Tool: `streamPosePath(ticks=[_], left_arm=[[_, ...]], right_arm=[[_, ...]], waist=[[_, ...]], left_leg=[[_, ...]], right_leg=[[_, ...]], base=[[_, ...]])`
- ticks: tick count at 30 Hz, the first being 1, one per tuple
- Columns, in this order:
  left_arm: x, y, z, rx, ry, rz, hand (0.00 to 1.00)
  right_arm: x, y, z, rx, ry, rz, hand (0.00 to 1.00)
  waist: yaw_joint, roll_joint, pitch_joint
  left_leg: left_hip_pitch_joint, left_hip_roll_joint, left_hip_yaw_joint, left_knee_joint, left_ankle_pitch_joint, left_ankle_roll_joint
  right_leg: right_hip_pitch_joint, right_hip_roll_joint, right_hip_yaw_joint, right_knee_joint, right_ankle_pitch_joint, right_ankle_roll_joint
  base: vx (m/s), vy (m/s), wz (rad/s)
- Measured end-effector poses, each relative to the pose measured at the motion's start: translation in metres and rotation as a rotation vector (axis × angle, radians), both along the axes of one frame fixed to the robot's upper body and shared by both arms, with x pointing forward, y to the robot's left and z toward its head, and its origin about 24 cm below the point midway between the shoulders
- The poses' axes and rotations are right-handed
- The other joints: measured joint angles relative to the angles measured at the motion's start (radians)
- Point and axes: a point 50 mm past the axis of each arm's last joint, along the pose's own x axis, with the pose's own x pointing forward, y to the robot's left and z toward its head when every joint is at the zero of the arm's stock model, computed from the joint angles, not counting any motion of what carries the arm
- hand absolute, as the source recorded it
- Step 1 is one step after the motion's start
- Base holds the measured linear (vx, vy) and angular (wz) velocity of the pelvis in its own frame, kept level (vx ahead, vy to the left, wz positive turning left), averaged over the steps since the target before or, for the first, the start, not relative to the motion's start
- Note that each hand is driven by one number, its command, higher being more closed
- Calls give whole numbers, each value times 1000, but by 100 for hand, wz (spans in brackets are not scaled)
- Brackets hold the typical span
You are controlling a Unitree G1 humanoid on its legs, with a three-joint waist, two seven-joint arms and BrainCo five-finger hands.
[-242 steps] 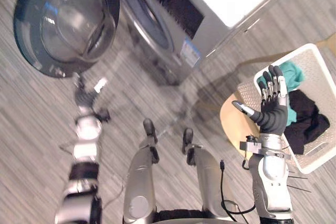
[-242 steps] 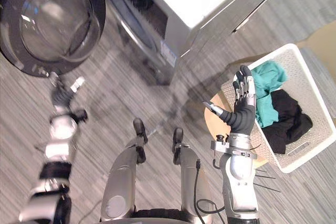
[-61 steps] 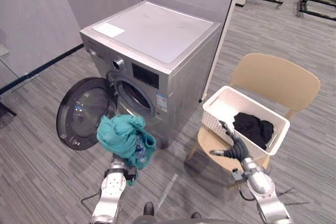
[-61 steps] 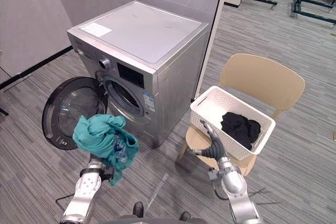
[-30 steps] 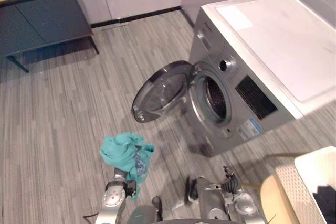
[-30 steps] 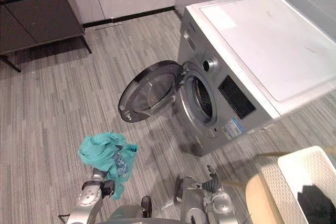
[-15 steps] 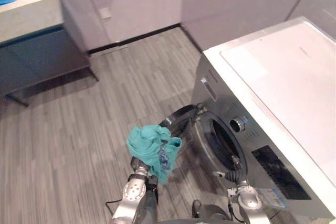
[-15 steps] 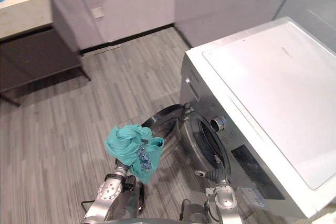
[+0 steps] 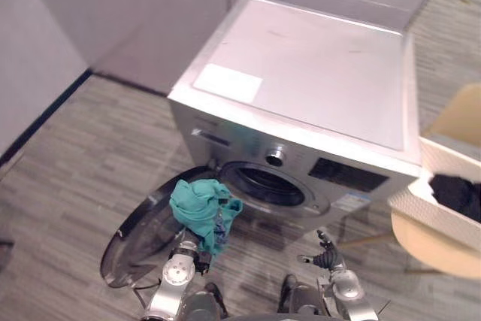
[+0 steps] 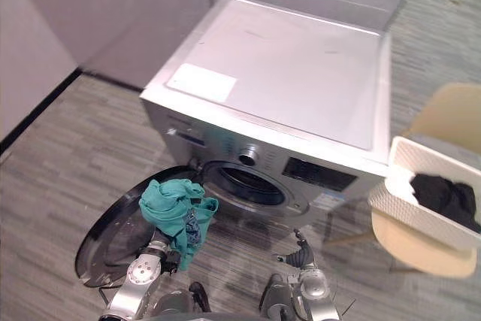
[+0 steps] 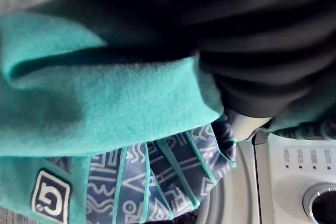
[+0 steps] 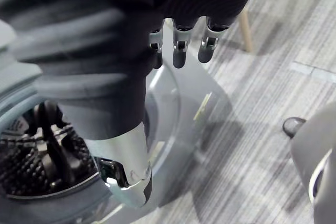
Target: Pick up the laundry basket with both hands and put the clothes into the washing machine.
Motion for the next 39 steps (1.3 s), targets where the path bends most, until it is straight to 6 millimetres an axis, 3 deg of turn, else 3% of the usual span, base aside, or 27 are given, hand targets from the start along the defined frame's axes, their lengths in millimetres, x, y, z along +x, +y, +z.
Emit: streamPosePath(ticks=[3,5,6,7,8,10,12,13,15,17,21,27,29,30,32,33,35,36,39], left_arm=[[-1,1,0,-17,0,31,100],[-2,2,-1,-36,3,56,100],[-2,1,-1,-54,6,73,100],[-2,1,-2,-60,8,83,100],[-3,3,-3,-66,15,103,100],[-2,7,-1,-57,8,131,100],[2,10,1,-50,-7,140,100],[10,14,8,-39,-42,158,100],[29,20,23,-40,-111,184,100],[51,23,43,-36,-197,215,100],[69,17,65,-56,-293,259,100],[106,-7,129,-134,-526,249,100],[118,-13,158,-144,-625,235,100],[121,-15,165,-143,-644,230,100],[132,-17,197,-114,-748,240,100],[134,-15,205,-99,-775,242,100],[139,-2,250,-16,-936,273,100],[139,3,260,1,-968,284,100],[140,22,318,114,-1147,346,100]], right_arm=[[-3,-3,-1,-19,11,7,0],[-3,-6,-1,-29,13,1,0],[-2,-11,0,-48,9,-9,0],[-2,-14,0,-52,10,-12,0],[-3,-17,0,-57,12,-23,0],[1,-24,3,-67,-6,-64,0],[1,-32,3,-94,-7,-89,0],[9,-35,7,-107,-22,-92,0],[19,-31,11,-107,-54,-99,0],[38,-28,21,-103,-114,-119,0],[62,-23,45,-61,-246,-182,0],[100,-5,103,76,-539,-284,0],[113,-5,139,107,-704,-293,0],[116,-5,146,114,-734,-296,0],[118,-6,169,127,-852,-311,0],[118,-7,173,128,-870,-315,0],[116,-7,185,146,-929,-331,0],[114,-7,187,149,-942,-333,0],[106,-5,198,170,-1019,-333,0]], waist=[[1,27,-7],[2,31,4],[4,43,29],[4,49,37],[8,41,53],[15,41,59],[14,51,68],[15,52,102],[8,6,175],[6,-13,235],[11,2,283],[31,-1,349],[30,-2,358],[30,-2,364],[27,-3,366],[28,-4,367],[17,-7,368],[12,-8,369],[-4,-17,373]], left_leg=[[16,28,6,-3,8,-16],[-38,84,-14,149,8,-17],[-75,125,-72,284,20,-34],[-88,135,-102,332,29,-45],[-140,136,-185,420,28,-53],[-172,56,-318,329,-25,-51],[-180,14,-377,214,-9,-61],[-180,9,-376,196,-58,-48],[-236,-2,-347,259,-68,-33],[-361,2,-330,353,-83,-20],[-529,47,-312,535,-170,3],[-886,113,-352,878,-279,11],[-1043,133,-367,998,-303,15],[-1065,138,-368,1020,-308,16],[-1168,156,-382,1118,-331,15],[-1185,163,-386,1138,-336,13],[-1258,179,-406,1212,-352,9],[-1270,179,-409,1223,-352,9],[-1318,191,-422,1264,-355,2]], right_leg=[[14,64,45,-75,18,12],[14,84,67,-76,6,-2],[38,102,89,-75,3,-8],[47,109,102,-75,2,-11],[53,117,129,-70,0,-16],[15,117,192,-47,-6,-24],[-36,129,233,0,-14,-9],[-92,132,264,83,-41,10],[-175,109,292,164,-50,10],[-301,100,321,231,-50,11],[-483,106,359,377,-80,20],[-850,115,390,709,-169,10],[-1013,119,405,826,-187,5],[-1038,120,413,848,-190,4],[-1149,134,428,944,-206,5],[-1167,139,432,962,-208,3],[-1245,151,439,1031,-216,-1],[-1257,151,440,1043,-218,-1],[-1306,152,437,1083,-224,-2]], base=[[41,-100,-51],[35,-152,-51],[44,-90,-43],[60,-64,-58],[55,-21,-70],[45,34,-88],[40,131,-74],[28,142,-61],[-40,73,-35],[-146,91,-29],[-150,71,-37],[-162,-14,-15],[-129,-64,-15],[-97,-56,-14],[-91,-73,-16],[-91,-75,-20],[-96,-65,-16],[-93,-65,-5],[-77,-46,-3]])
